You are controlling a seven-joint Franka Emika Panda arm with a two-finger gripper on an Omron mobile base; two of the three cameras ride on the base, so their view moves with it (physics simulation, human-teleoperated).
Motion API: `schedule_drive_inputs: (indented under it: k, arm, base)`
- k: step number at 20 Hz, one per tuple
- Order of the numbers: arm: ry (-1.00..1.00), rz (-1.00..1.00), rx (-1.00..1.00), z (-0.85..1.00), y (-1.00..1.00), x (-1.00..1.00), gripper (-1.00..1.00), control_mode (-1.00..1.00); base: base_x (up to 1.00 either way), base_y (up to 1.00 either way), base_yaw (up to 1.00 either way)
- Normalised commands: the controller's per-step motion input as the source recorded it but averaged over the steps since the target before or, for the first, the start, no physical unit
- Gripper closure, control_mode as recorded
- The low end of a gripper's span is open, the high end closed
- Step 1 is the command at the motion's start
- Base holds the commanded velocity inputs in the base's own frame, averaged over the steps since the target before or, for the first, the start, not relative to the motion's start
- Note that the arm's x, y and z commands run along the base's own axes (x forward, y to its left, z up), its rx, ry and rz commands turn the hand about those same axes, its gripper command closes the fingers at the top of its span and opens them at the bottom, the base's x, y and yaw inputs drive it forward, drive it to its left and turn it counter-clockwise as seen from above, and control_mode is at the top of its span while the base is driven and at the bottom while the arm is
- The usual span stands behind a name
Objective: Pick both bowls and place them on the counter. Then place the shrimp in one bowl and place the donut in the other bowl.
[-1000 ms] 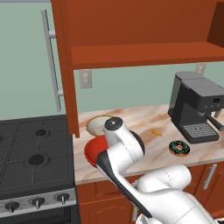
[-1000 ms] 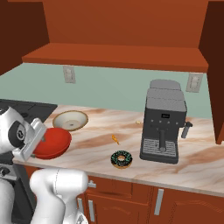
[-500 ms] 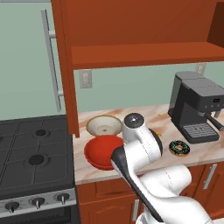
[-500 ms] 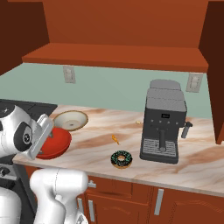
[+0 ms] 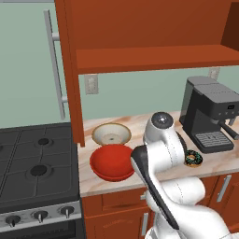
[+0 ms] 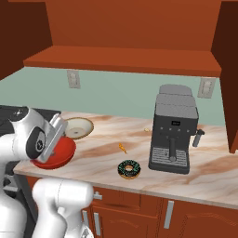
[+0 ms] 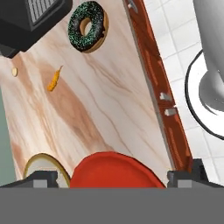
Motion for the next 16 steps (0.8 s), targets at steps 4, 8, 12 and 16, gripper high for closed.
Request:
schedule_drive_inputs:
  k: [4,8,12,16]
  arm:
    - [0.00,-0.12,0.00,0.11,-0.31,0.35,-1.00,-1.00]
    - [0.00,-0.15,0.00,0.06,-0.32,0.36,-1.00,-1.00]
    - [0.00,-0.13,0.02,0.00,-0.39,0.33,-1.00,-1.00]
    - [0.00,-0.17,0.08,0.00,-0.36,0.35,-1.00,-1.00]
  base:
    - [0.00,0.00,0.00]
    - [0.00,0.00,0.00]
    - [0.00,0.00,0.00]
    - [0.00,0.00,0.00]
